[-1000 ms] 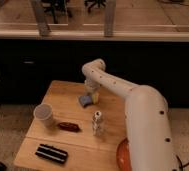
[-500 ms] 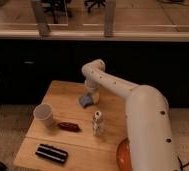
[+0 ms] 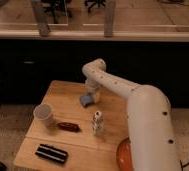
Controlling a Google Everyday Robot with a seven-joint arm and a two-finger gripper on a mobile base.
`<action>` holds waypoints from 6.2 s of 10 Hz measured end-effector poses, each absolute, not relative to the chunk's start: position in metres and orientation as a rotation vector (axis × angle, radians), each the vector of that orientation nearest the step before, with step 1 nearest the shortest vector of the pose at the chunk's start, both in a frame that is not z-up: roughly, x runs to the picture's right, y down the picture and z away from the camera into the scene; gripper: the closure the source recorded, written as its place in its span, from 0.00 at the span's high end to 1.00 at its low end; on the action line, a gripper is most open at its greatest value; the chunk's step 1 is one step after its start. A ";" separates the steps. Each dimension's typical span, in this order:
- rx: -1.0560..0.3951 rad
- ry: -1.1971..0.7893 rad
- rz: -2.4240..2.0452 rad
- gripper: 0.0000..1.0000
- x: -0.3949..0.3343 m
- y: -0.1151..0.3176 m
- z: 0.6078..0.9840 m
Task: Place the white sponge in the ceramic bowl
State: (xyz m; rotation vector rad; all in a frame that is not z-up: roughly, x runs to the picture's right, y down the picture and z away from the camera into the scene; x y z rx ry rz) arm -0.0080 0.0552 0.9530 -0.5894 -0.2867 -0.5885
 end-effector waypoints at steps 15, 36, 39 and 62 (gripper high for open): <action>-0.543 -0.247 -0.585 0.03 0.054 0.036 0.893; -0.479 -0.229 -0.584 0.03 0.144 0.048 0.806; -0.474 -0.231 -0.594 0.03 0.151 0.059 0.792; -0.478 -0.219 -0.472 0.03 0.168 0.149 0.721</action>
